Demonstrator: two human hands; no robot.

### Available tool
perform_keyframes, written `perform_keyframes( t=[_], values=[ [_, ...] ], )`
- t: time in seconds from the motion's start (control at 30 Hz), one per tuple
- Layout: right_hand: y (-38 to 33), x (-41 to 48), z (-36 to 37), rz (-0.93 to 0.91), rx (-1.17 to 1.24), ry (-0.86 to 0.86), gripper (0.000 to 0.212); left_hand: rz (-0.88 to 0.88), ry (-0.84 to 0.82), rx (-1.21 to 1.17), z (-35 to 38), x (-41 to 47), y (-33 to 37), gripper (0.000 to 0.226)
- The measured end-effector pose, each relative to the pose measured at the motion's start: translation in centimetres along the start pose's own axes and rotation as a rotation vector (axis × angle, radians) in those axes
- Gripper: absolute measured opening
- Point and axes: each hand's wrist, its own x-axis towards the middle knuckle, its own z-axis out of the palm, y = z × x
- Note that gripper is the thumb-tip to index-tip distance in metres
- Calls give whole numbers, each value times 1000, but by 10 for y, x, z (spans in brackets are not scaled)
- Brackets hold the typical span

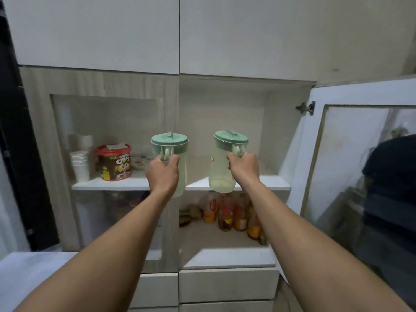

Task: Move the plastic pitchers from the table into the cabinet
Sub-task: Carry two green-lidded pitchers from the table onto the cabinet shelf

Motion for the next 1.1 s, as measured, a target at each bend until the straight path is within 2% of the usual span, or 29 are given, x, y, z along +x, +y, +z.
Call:
perform_keyframes(
  t=[0.33,0.5,0.83,1.1],
  values=[
    [28,49,-45,6,19,189,16,-46,-86,-133,93,12,4,22],
    [36,88,-47,28,30,256,14,0,-131,-87,140,37,4,19],
    [60,163,-35,57,60,292,10,3,-222,-115,224,95,-10,25],
    [95,241,-28,56,42,321,21,23,-208,-49,294,138,-32,23]
  ],
)
